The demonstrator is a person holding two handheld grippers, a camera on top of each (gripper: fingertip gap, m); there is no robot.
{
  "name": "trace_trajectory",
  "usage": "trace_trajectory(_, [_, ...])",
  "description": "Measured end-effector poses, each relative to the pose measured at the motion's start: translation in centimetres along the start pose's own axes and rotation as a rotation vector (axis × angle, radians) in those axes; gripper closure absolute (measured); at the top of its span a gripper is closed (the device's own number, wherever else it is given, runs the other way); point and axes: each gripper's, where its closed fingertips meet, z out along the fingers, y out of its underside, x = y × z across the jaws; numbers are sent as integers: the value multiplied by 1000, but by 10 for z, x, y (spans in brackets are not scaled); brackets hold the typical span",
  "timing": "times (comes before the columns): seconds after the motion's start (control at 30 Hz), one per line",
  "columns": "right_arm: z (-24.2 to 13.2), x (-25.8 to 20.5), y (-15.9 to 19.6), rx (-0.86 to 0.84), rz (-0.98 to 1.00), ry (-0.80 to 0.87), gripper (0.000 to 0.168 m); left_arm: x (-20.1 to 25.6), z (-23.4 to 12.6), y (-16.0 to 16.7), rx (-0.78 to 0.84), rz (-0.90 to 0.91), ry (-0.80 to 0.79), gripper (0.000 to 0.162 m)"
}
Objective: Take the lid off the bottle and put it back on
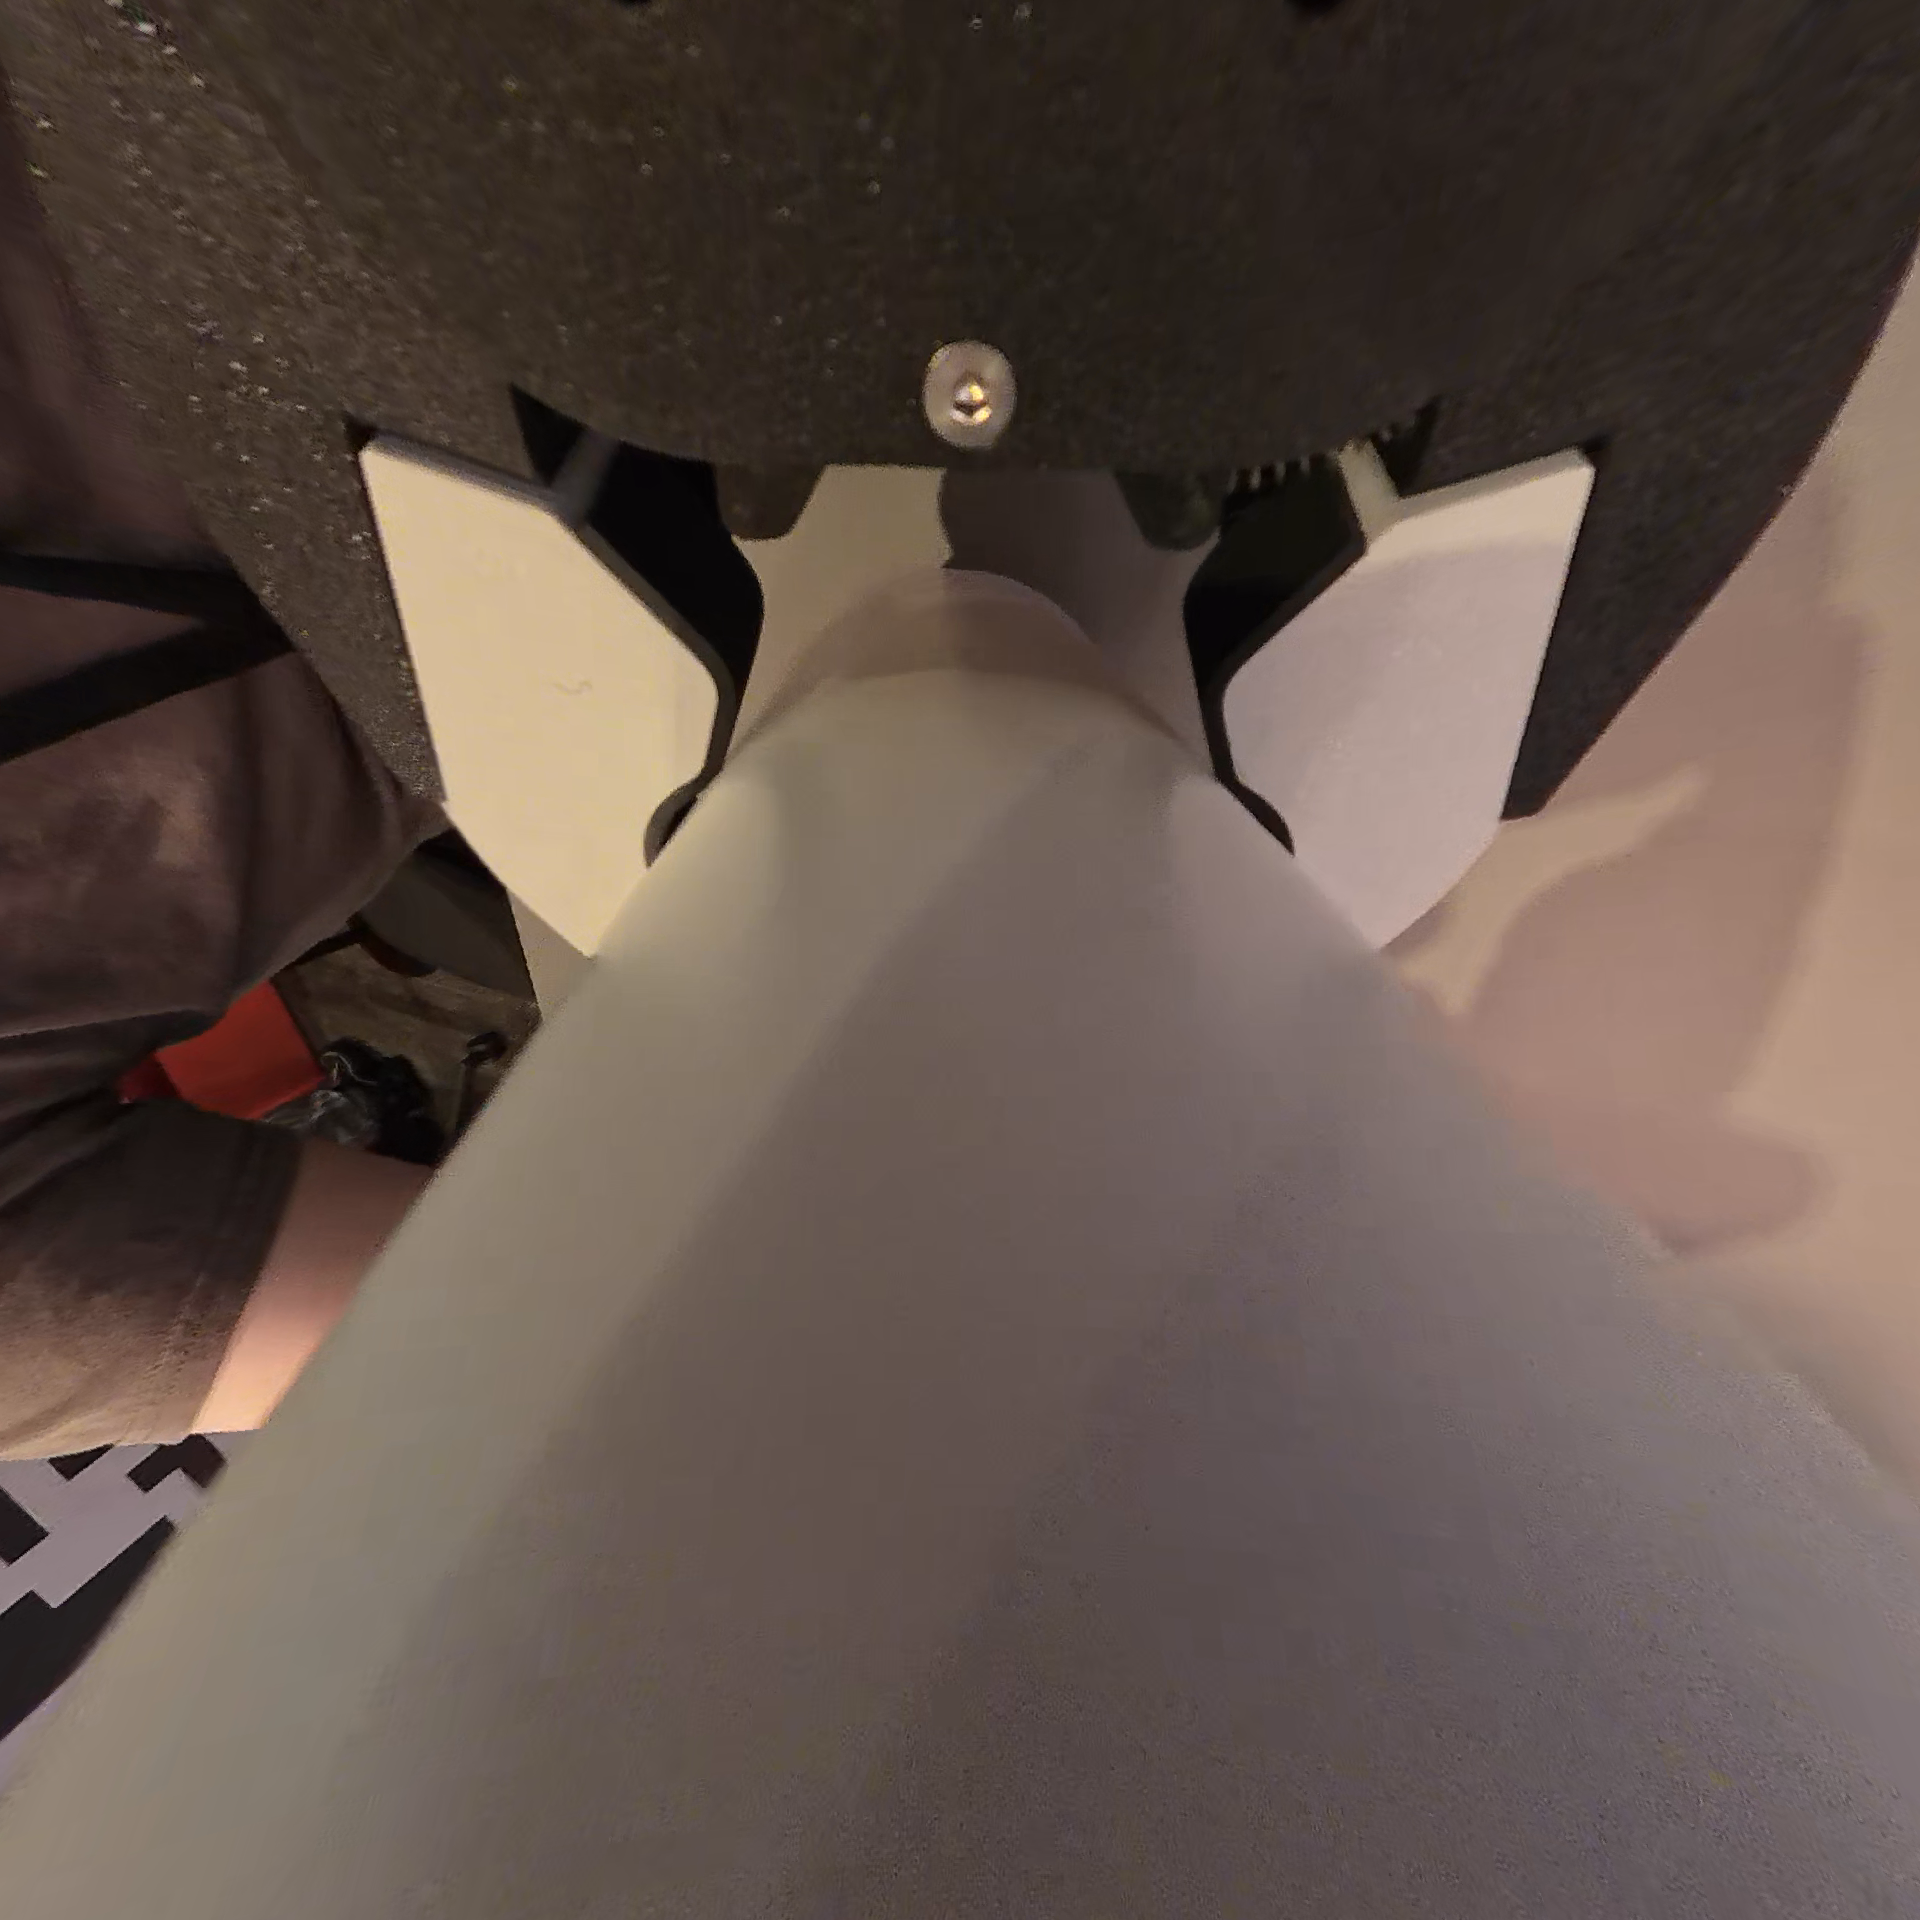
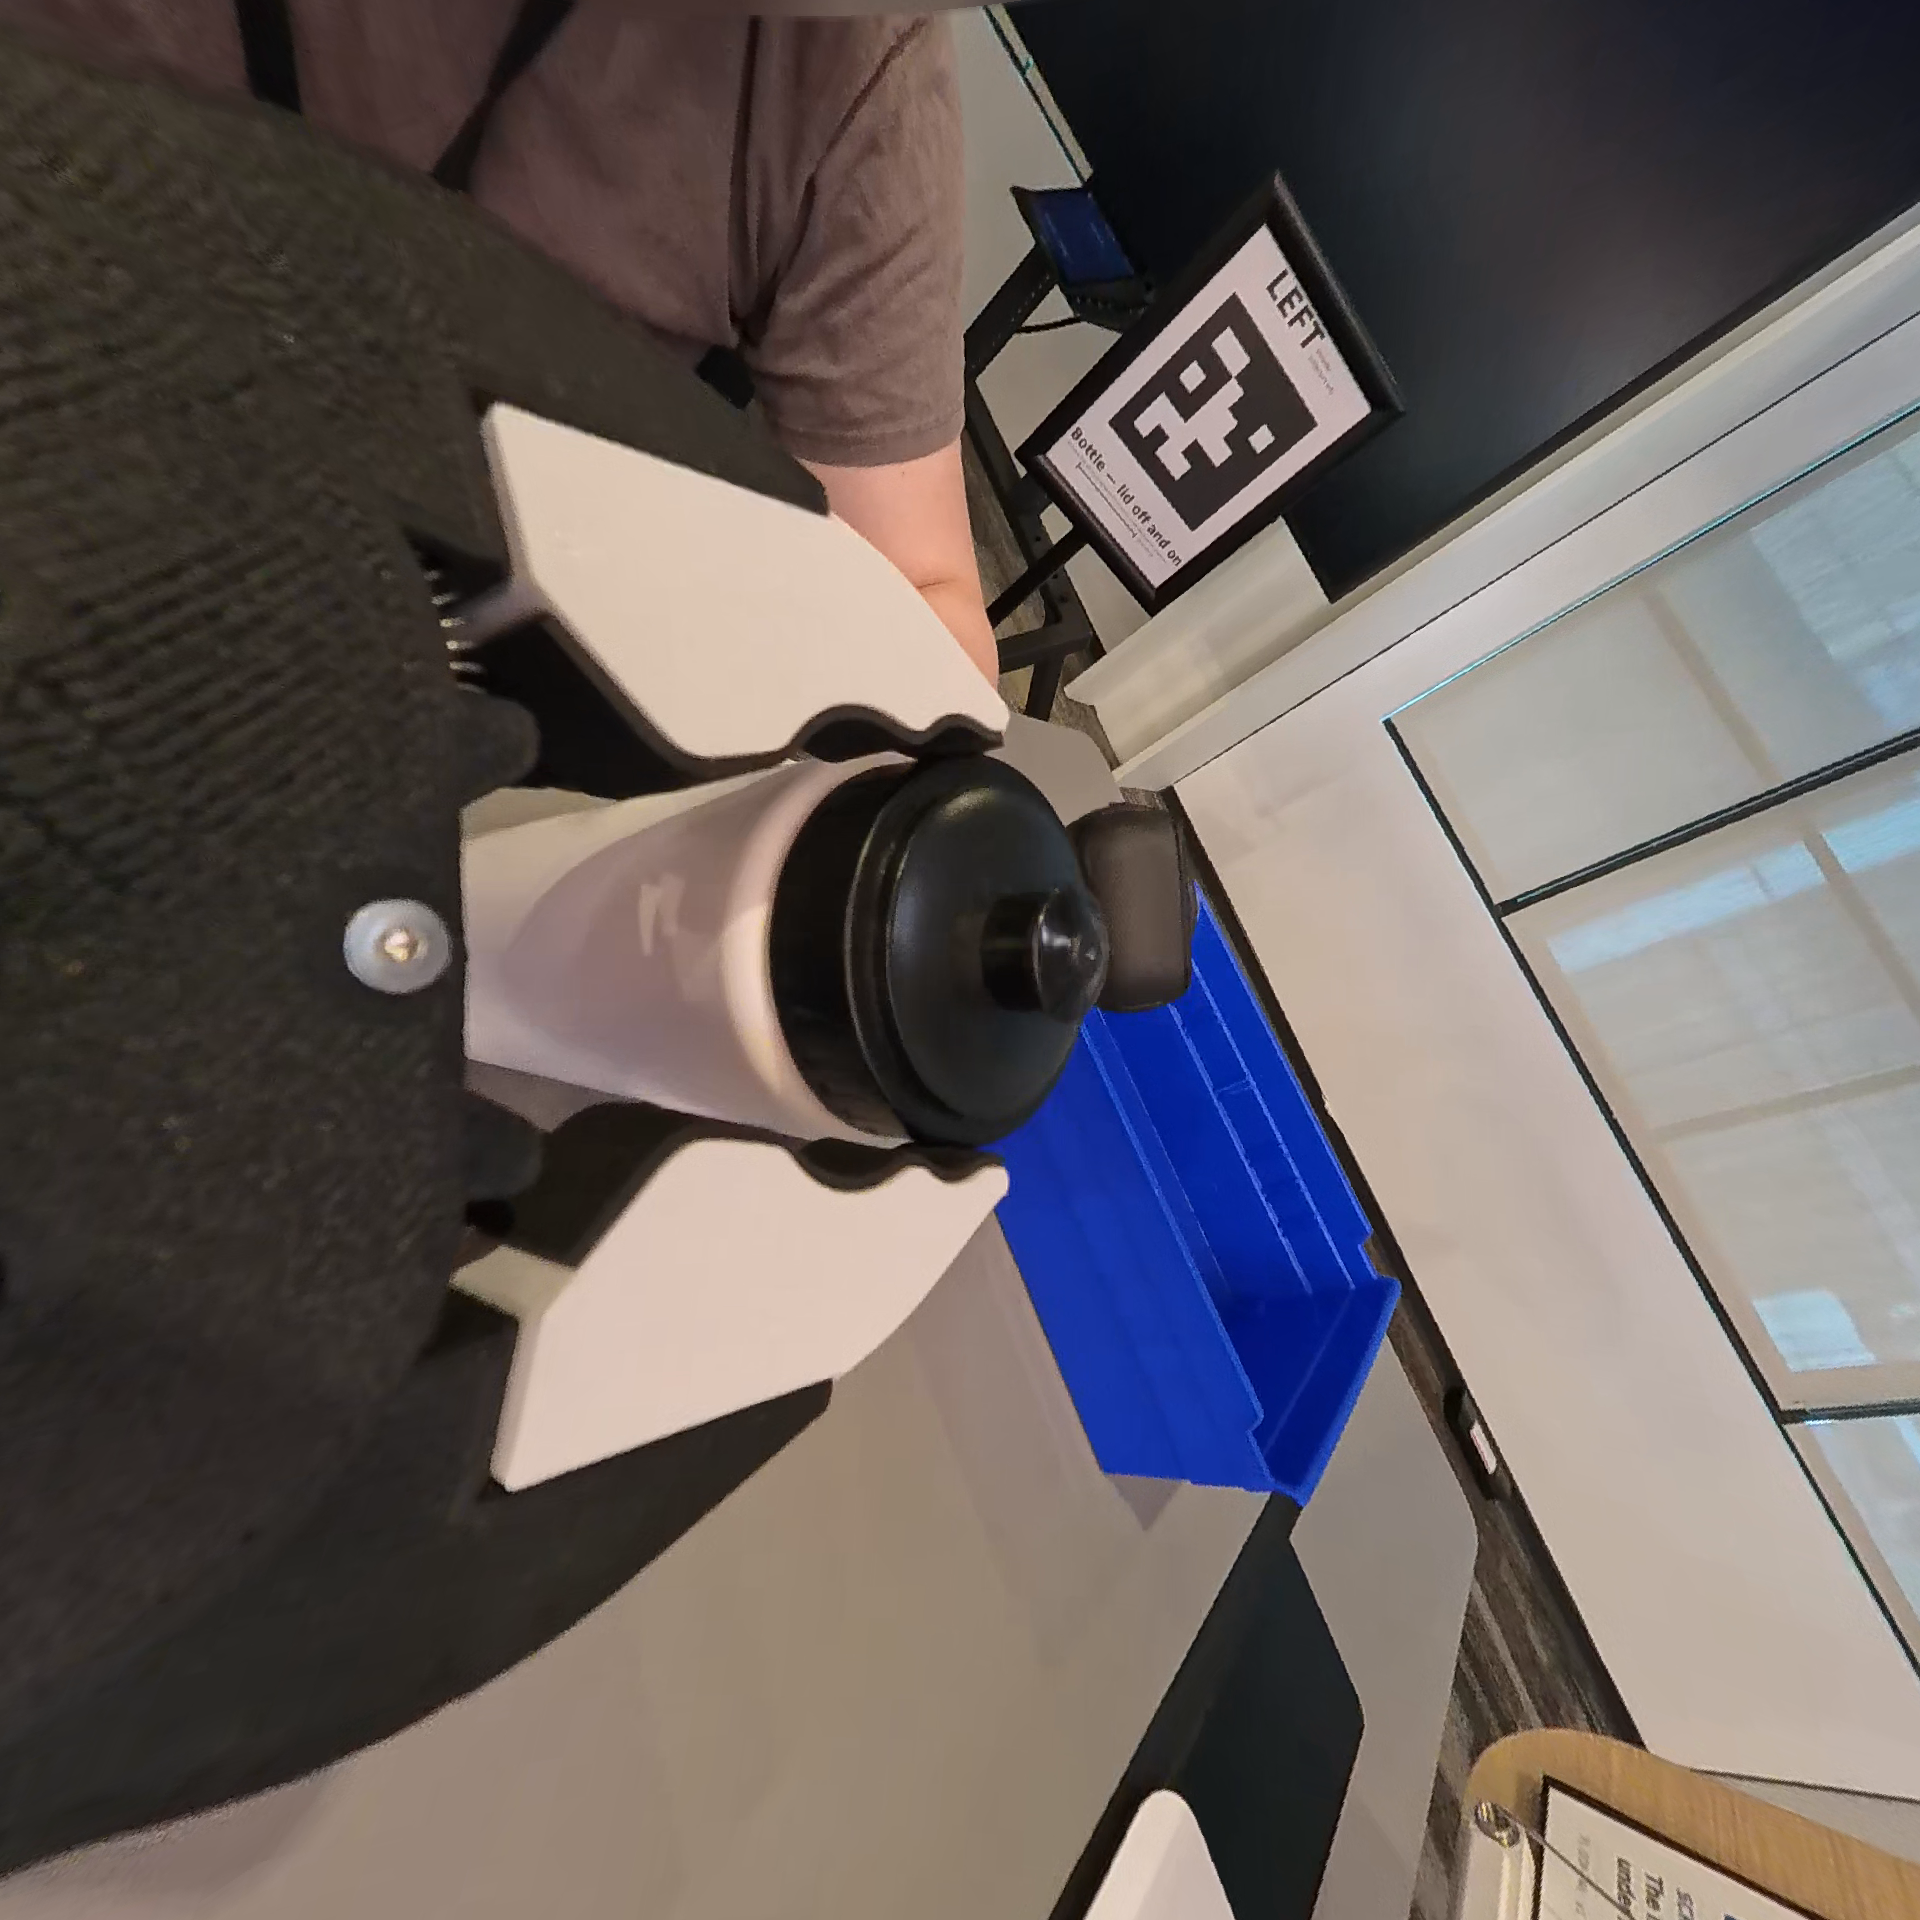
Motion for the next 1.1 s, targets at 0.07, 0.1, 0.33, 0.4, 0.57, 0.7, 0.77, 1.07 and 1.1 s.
trace_trajectory(0.07, [0,-1,0,-2,-20,9,95,0,1,-4,42,8,4,58])
trace_trajectory(0.1, [0,-1,0,-8,-37,19,95,-1,0,-8,78,13,3,53])
trace_trajectory(0.33, [1,-7,-5,55,-48,-73,95,-7,3,-21,241,67,1,37])
trace_trajectory(0.4, [0,-8,-6,74,-29,-100,95,-1,4,-25,266,96,25,44])
trace_trajectory(0.57, [-4,-6,-8,88,8,-126,95,6,4,-29,273,62,74,57])
trace_trajectory(0.7, [-6,-1,-8,84,61,-120,89,7,3,-27,231,0,101,58])
trace_trajectory(0.77, [-5,6,-1,38,47,-72,93,7,4,-24,201,-43,107,58])
trace_trajectory(1.07, [-3,16,7,-12,80,-1,92,6,8,-16,138,-117,120,59])
trace_trajectory(1.1, [-2,16,8,-22,74,11,92,5,9,-15,129,-118,115,59])
